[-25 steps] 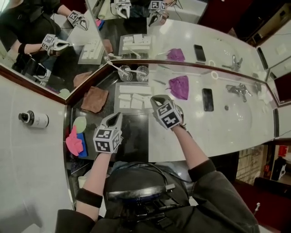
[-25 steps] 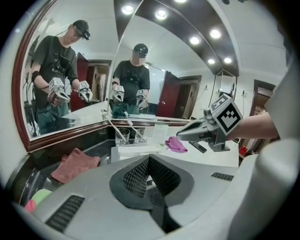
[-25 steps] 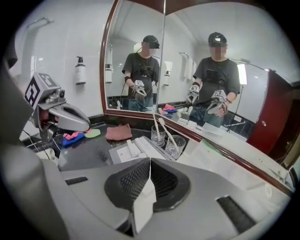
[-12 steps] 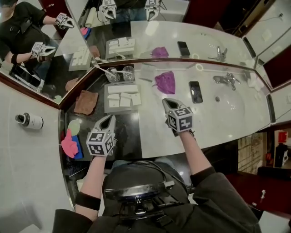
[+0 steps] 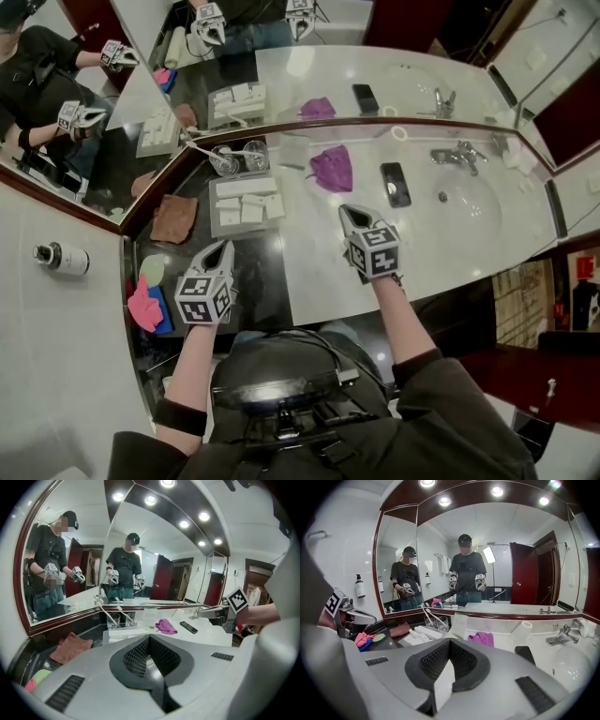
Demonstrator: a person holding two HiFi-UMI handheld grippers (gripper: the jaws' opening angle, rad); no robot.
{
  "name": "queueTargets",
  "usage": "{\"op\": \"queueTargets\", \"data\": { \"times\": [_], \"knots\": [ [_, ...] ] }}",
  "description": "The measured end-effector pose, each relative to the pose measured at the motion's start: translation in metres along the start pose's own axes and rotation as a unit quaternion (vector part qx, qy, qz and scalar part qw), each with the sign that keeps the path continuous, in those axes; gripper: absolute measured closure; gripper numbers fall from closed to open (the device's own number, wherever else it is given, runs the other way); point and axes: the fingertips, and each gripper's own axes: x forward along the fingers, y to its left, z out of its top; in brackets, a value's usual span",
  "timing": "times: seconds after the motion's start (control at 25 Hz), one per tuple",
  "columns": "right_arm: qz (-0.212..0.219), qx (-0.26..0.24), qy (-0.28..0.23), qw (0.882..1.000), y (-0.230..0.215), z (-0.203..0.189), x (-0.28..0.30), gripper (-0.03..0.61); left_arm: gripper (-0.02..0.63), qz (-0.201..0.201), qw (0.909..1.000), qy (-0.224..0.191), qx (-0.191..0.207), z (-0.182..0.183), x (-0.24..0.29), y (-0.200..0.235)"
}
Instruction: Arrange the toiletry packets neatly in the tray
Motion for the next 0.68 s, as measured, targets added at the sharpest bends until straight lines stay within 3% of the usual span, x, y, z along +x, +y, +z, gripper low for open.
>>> {"op": "queueTargets", "data": {
  "times": [0.68],
  "knots": [
    [0.009,-0.004,0.003,1.000,0.0064,0.0009,-0.0037,0.565,0.614,0.013,0.9999,0.000,-0.002,-0.0030,-0.0091,0.0034]
  ]
}}
